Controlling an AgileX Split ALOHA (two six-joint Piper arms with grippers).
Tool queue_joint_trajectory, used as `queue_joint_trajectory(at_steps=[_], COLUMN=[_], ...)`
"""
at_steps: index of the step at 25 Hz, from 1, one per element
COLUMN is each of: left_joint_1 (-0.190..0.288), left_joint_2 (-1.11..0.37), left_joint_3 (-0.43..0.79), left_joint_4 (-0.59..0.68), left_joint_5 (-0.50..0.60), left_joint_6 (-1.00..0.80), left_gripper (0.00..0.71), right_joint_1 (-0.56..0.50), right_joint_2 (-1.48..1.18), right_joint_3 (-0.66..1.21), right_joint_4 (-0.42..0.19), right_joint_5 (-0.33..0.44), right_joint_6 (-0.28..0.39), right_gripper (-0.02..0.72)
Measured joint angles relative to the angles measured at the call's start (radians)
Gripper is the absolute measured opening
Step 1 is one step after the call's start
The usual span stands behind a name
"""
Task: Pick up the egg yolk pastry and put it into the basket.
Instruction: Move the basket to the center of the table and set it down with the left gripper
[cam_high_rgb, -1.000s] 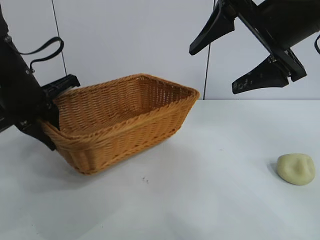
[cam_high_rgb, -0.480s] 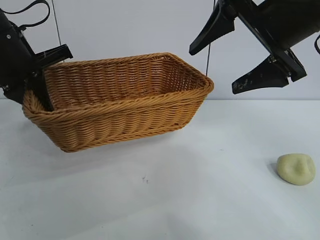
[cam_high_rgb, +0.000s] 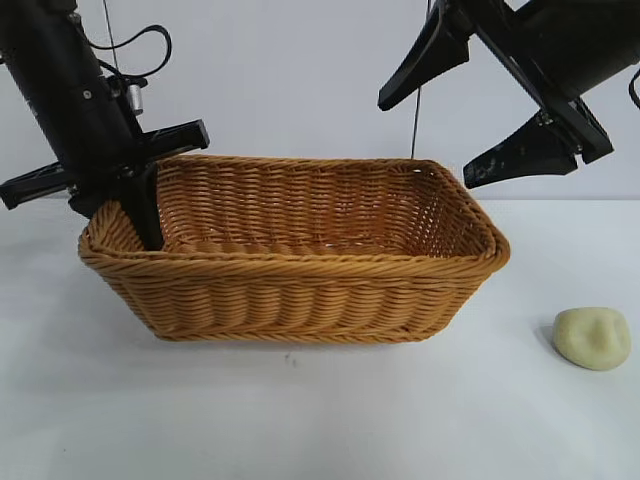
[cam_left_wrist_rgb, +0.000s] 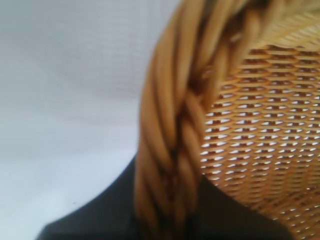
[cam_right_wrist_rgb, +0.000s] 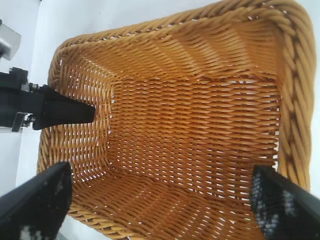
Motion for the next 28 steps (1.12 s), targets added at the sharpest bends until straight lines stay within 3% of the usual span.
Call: queue_joint_trajectory(at_steps=[14, 17, 19, 23, 24, 28], left_joint_1=[0.000, 0.000, 0.000, 0.000, 0.000, 0.000], left_joint_2=[0.114, 0.114, 0.114, 0.114, 0.114, 0.114], left_joint_3=[0.001, 0.001, 0.001, 0.001, 0.001, -0.012], left_joint_4=[-0.005, -0.006, -0.007, -0.007, -0.007, 0.002], left_joint_5=[-0.064, -0.064, -0.060, -0.060, -0.056, 0.005], left_joint_6=[0.060, 0.062, 0.064, 0.064, 0.064, 0.063], left_gripper=[0.084, 0.115, 0.193, 0.549, 0.605, 0.680], right_joint_1=[0.000, 0.000, 0.000, 0.000, 0.000, 0.000], right_joint_2=[0.000, 0.000, 0.000, 0.000, 0.000, 0.000], right_joint_3=[0.000, 0.000, 0.000, 0.000, 0.000, 0.000], right_joint_4=[0.000, 0.000, 0.000, 0.000, 0.000, 0.000], right_joint_5=[0.000, 0.000, 0.000, 0.000, 0.000, 0.000], right_joint_6=[0.000, 0.000, 0.000, 0.000, 0.000, 0.001], right_gripper=[0.689, 0.689, 0.689, 0.689, 0.689, 0.689])
